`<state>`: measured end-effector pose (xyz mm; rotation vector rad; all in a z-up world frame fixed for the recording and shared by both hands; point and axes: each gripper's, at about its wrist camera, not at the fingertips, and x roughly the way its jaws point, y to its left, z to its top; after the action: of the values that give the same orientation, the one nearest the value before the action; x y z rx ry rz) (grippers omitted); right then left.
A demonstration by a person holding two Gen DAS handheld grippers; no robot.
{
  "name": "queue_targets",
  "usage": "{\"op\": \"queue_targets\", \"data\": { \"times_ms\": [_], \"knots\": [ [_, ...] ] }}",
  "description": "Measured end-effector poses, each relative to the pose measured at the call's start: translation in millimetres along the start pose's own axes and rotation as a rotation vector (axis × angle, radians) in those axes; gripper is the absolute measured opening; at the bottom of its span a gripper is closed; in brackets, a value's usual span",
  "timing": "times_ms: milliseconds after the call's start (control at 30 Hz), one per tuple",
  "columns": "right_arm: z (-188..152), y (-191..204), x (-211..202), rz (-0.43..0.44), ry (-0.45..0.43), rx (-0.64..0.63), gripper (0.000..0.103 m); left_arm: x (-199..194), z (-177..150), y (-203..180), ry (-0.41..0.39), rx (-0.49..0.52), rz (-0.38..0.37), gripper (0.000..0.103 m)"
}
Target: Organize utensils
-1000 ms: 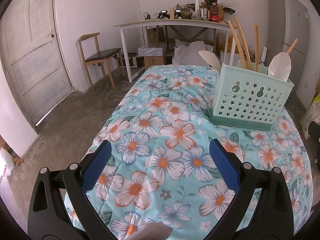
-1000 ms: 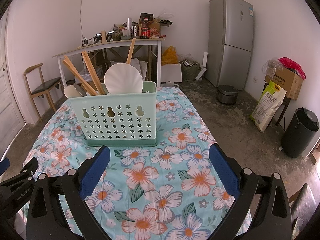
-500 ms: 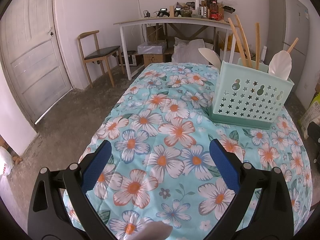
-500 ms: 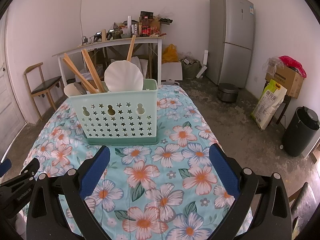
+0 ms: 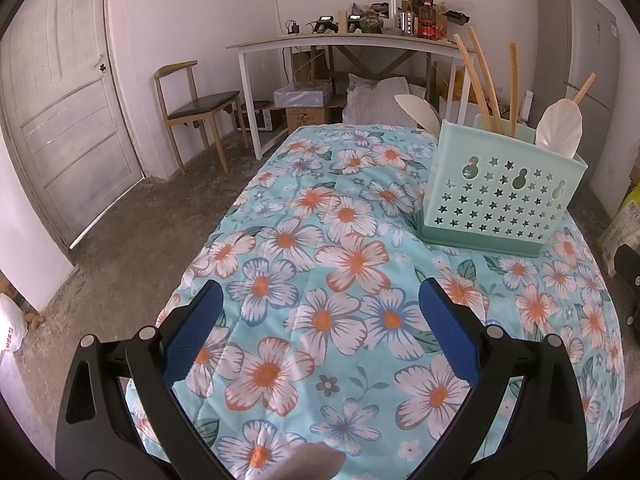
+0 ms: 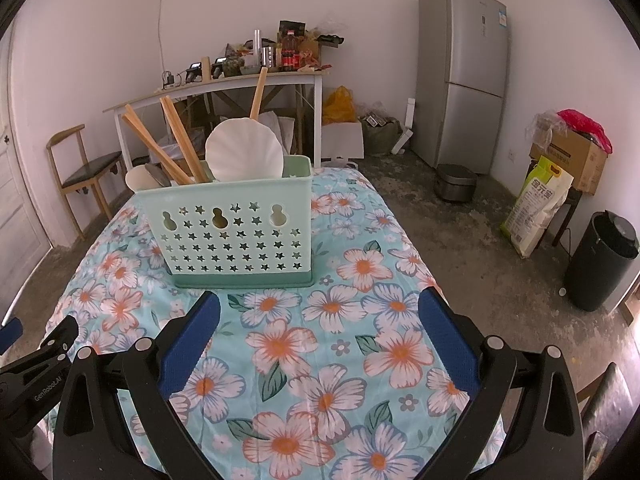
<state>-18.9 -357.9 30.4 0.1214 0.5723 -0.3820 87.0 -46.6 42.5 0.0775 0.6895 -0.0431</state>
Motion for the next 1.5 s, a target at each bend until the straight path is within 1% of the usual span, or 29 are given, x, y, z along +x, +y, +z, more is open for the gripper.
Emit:
{"op": "queue_targets", "data": {
  "times_ms": [1033, 1133, 1500],
  "knots": [
    [-2.4, -1.9, -0.4, 0.000, 0.007, -0.003, 0.096, 4.0, -3.8, -0.7, 0.016, 0.003, -0.013, 0.095],
    [-1.5, -1.7, 0.5, -0.001, 0.008, -0.003, 0.096, 5.2, -2.6, 0.6, 0.017, 0.009, -0.022, 0.095],
    [1.2, -2.2, 0.7, -0.002, 0.015, -0.007, 0.096, 10.6, -2.1, 5.3, 0.035, 0.003, -0.100, 0.095]
  ]
}}
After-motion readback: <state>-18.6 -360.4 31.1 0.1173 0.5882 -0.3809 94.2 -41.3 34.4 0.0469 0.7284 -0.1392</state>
